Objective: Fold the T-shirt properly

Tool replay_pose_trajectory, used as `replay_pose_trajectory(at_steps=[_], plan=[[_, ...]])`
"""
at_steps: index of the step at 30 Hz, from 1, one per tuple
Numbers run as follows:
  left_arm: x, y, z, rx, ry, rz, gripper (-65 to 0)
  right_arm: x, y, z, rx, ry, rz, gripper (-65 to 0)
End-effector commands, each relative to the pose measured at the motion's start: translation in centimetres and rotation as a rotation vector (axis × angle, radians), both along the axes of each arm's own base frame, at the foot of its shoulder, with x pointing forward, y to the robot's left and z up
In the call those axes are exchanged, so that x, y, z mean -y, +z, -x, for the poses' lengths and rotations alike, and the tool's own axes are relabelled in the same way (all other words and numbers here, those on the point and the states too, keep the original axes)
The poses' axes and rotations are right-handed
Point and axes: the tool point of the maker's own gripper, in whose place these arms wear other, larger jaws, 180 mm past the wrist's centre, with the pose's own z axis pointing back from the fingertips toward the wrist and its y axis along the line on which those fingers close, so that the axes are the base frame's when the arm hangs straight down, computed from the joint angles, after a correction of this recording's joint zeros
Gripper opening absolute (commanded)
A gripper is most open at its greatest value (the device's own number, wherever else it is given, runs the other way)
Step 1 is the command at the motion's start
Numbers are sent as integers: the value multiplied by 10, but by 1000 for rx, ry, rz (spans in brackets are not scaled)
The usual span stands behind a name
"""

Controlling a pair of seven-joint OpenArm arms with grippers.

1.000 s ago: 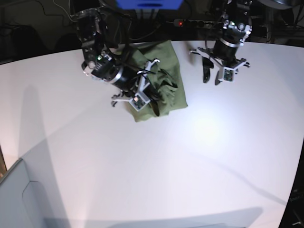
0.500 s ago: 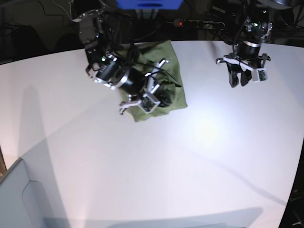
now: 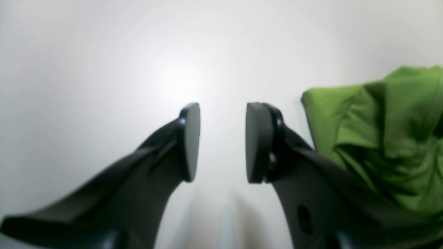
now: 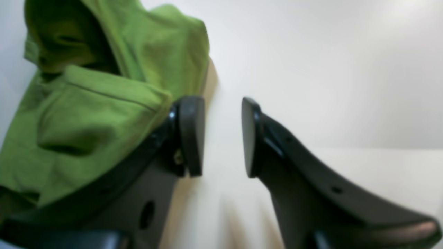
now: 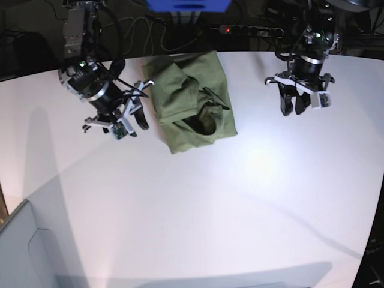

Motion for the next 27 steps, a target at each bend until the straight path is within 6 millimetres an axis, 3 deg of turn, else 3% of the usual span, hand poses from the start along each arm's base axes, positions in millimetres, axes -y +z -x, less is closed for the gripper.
replay_pose_trajectory(at_steps=[1,5,7,14,23,27], plan=[[-2,5,-3,24,-1,-4,-437,-3,6,-3,26,11,-20,-469],[-7,-7,0,-5,16,-2,-437,-23,-15,14,-42,108,-20,-470],[-12,-13,3,-21,27,-4,-437,-41,-22,33,-75,165,-43,-470],[-14,-14,3,-25,27,-10,-437,-75,5,54,-11,262,-101,-470],[-15,-13,3,-22,29,-11,-437,-109,-7,117,-95,489,-92,-470],[-28,-7,2,-8,62,-30,-437,-105,-1,118,-74,514,-72,-470]])
